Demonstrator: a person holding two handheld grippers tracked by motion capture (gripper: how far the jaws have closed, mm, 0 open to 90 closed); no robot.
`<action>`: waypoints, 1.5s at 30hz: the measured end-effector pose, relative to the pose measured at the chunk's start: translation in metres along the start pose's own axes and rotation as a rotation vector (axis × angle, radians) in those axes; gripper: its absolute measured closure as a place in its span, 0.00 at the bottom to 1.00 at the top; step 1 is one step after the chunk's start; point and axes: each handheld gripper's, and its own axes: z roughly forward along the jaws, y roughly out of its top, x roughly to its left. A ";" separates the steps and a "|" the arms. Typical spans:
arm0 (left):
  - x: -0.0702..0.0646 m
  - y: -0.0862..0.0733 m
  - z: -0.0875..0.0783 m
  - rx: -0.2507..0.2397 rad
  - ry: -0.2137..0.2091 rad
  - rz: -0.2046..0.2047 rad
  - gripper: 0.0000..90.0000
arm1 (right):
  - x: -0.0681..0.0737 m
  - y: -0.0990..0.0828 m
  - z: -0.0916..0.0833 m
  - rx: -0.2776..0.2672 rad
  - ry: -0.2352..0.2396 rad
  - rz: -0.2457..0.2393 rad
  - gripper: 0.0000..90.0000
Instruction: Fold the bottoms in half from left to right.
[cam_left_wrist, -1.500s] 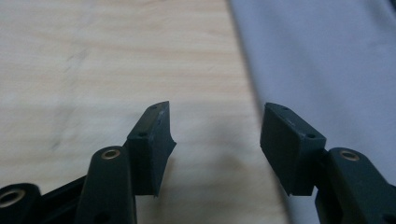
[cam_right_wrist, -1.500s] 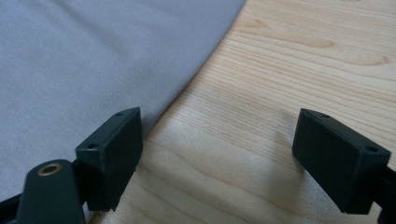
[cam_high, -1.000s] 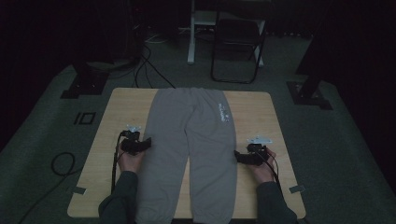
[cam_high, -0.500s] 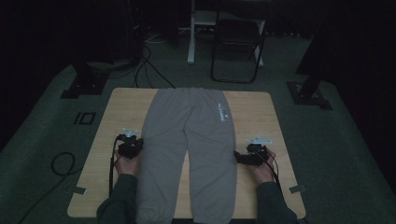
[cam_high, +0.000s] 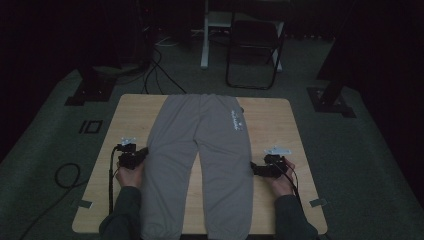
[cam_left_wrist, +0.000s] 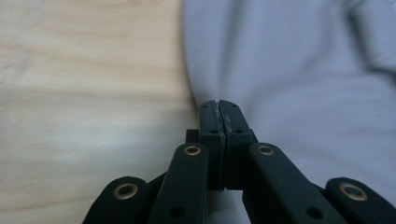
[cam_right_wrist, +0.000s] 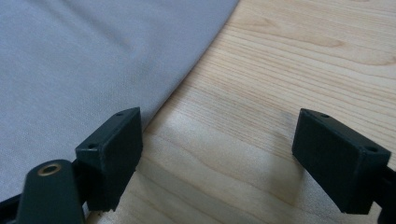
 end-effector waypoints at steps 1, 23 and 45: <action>-0.007 0.004 -0.002 -0.013 -0.022 0.017 0.99 | 0.000 0.000 0.000 0.000 0.000 0.000 0.18; -0.168 0.051 0.022 -0.039 -0.303 0.228 0.99 | 0.000 0.000 0.000 0.001 0.004 -0.004 0.18; -0.276 0.052 0.072 0.074 -0.545 0.235 0.84 | -0.003 0.000 0.000 0.001 0.015 -0.013 0.18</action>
